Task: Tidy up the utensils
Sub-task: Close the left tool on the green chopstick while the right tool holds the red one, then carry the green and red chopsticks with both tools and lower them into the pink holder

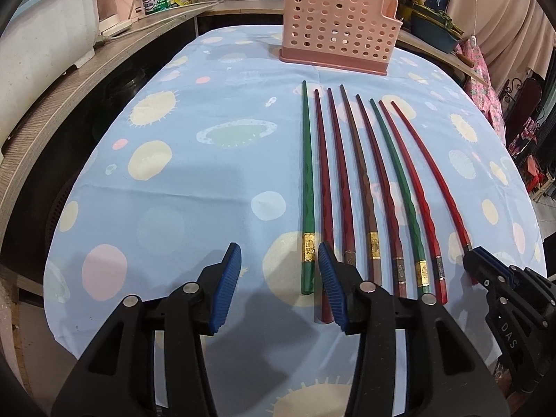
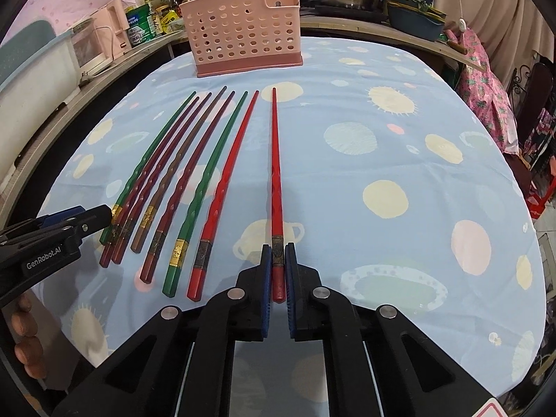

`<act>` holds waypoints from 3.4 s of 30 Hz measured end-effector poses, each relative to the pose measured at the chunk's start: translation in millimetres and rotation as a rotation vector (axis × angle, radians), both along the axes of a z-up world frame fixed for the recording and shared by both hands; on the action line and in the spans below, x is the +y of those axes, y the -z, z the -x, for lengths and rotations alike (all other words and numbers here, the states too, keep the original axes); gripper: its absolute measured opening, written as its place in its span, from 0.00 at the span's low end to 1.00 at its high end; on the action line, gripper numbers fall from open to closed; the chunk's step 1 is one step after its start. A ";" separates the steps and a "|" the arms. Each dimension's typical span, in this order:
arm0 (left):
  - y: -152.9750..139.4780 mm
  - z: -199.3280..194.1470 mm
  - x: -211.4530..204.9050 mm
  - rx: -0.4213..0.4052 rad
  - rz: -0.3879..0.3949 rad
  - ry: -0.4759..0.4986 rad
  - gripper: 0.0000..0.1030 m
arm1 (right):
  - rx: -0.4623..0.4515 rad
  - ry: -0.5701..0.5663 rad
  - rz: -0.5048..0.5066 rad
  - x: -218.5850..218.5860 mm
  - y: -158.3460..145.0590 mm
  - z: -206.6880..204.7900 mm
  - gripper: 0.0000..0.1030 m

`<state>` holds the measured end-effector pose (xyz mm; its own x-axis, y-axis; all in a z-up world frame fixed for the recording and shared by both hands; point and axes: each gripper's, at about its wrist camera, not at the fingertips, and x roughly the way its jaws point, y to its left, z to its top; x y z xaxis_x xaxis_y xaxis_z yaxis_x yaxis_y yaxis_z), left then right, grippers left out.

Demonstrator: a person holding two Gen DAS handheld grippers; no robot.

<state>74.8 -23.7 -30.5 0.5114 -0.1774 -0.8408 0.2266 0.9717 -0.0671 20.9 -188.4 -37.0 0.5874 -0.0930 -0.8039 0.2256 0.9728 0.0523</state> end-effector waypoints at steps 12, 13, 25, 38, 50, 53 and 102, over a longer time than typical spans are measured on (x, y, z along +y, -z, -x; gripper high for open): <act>5.8 -3.7 -2.3 -0.001 -0.018 -0.010 0.36 | -0.002 -0.001 -0.001 -0.3 -0.2 -0.3 0.07; 5.6 -3.8 -1.8 -0.002 -0.018 -0.012 0.33 | -0.002 -0.001 -0.001 -0.3 -0.2 -0.3 0.07; 2.3 -6.0 4.3 0.016 0.018 -0.010 0.08 | -0.007 -0.003 -0.003 -0.7 -3.4 -0.6 0.07; -39.4 -5.8 12.5 -0.057 0.067 -0.017 0.07 | -0.117 0.006 -0.003 -11.7 -46.6 2.5 0.07; -115.1 -33.9 24.0 -0.201 0.134 -0.054 0.07 | -0.283 0.031 -0.022 -41.2 -116.8 -14.1 0.07; -134.5 -47.4 25.1 -0.237 0.139 -0.066 0.07 | -0.316 0.036 -0.020 -49.0 -133.0 -23.4 0.07; -263.2 -256.9 -44.7 -0.438 0.218 -0.116 0.07 | -0.537 -0.017 -0.068 -80.5 -253.6 -272.8 0.07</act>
